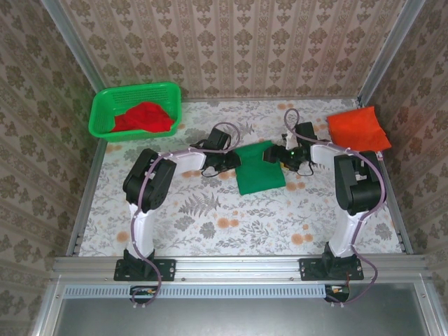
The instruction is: Fold and stack the t-shirts
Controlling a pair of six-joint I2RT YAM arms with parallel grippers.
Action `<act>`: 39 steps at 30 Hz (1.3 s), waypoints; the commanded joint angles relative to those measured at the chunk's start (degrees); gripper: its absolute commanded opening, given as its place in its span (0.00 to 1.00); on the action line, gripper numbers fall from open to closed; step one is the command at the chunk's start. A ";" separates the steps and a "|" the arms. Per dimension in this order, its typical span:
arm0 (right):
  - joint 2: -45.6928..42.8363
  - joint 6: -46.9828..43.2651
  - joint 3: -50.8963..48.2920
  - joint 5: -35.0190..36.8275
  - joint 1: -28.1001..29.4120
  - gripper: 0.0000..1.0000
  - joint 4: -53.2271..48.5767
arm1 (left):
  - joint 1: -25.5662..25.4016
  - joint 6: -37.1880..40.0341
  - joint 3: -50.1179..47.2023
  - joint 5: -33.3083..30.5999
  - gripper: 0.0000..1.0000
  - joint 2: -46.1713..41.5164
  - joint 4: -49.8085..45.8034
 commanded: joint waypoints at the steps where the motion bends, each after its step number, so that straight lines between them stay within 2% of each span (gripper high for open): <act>1: 0.65 -0.09 -1.71 -6.00 0.08 0.84 3.24 | -0.62 -1.05 -0.34 2.45 0.20 2.26 -0.11; 11: 4.07 -0.34 -0.05 -10.81 1.20 0.80 4.66 | -0.80 -1.65 -0.35 3.65 0.18 3.18 0.95; 15: 5.08 -0.46 1.27 -10.98 2.41 0.75 4.03 | -0.77 -1.70 -0.97 3.64 0.18 2.89 1.09; 20: 5.69 -0.24 2.12 -9.07 2.98 0.53 3.59 | -0.71 -2.08 -2.06 3.73 0.18 2.33 2.03; 24: 6.16 -0.49 3.33 -9.16 3.58 0.24 2.62 | -0.62 -2.22 -2.76 3.72 0.18 1.88 2.69; 26: 5.54 -1.78 3.78 -7.09 3.60 0.06 1.04 | -0.62 -2.13 -3.24 3.64 0.21 1.33 3.49; 27: 5.08 -2.86 4.05 -5.42 3.60 0.00 -0.09 | -0.62 -2.01 -3.62 3.56 0.24 0.89 4.14; 28: 4.43 -4.66 4.59 -2.84 3.66 0.00 -2.19 | -0.62 -1.88 -4.10 3.38 0.30 0.22 4.79; 32: 1.00 -13.00 7.70 8.60 4.01 0.00 -10.84 | -0.52 -0.49 -6.28 0.39 0.66 -4.00 5.87; 35: -1.49 -18.57 9.53 17.77 4.01 0.00 -15.17 | -0.44 -0.02 -9.36 -4.52 0.83 -7.84 6.02; 39: -1.99 -26.17 11.53 30.02 3.51 0.00 -17.81 | -0.22 3.24 -12.91 -7.03 0.97 -11.15 8.89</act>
